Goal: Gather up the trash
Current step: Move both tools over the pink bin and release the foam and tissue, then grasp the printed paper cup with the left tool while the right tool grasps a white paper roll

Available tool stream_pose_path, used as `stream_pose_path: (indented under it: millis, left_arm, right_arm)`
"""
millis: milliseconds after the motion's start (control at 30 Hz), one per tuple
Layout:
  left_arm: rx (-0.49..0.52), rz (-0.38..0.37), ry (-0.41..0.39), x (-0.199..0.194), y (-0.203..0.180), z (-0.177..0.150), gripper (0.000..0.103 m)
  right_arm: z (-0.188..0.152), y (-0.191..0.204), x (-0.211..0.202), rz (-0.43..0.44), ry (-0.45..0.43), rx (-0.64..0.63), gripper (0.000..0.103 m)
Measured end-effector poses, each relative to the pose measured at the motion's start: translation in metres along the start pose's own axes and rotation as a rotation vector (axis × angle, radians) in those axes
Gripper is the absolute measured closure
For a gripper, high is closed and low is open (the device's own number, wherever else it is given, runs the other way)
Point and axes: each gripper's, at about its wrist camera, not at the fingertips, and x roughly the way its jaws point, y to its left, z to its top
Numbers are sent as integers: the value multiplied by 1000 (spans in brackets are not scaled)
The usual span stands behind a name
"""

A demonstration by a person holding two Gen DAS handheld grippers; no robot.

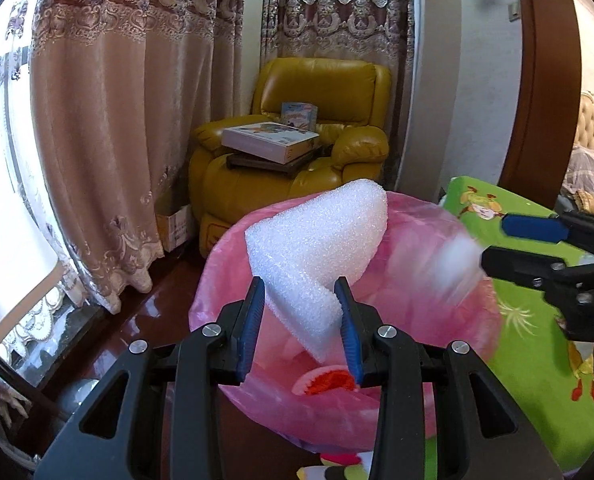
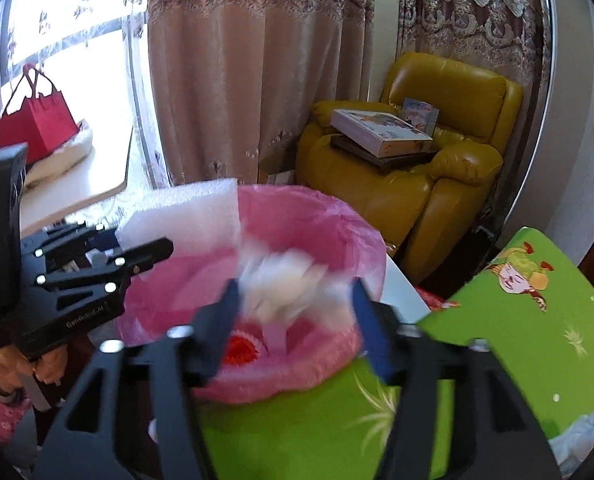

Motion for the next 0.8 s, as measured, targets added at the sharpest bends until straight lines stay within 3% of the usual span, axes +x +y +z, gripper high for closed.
stream_pose_path:
  millis: [100, 133, 167, 200, 333, 400, 567, 800]
  left_arm:
    - [-1, 25, -10, -3, 3, -2, 61]
    - [-4, 40, -12, -5, 3, -4, 47]
    - [-10, 59, -18, -9, 4, -6, 22]
    - [-18, 72, -35, -14, 3, -9, 13]
    - [-14, 67, -60, -30, -7, -18, 11]
    - [-4, 58, -64, -37, -16, -19, 11]
    - [46, -28, -58, -50, -59, -26, 10]
    - [134, -203, 11, -52, -151, -43, 10]
  right_arm:
    - [-1, -6, -11, -2, -28, 25, 38]
    - [-4, -9, -20, -9, -44, 30, 38]
    - [-6, -12, -28, -18, -57, 33, 38]
    - [-10, -15, -37, -28, -69, 35, 38]
    - [-31, -28, -73, -69, -94, 48, 38]
    - [-47, -34, -92, -100, -100, 57, 33]
    - [-100, -56, -140, -197, -92, 91, 32]
    - [-178, -96, -200, -339, -42, 185, 32]
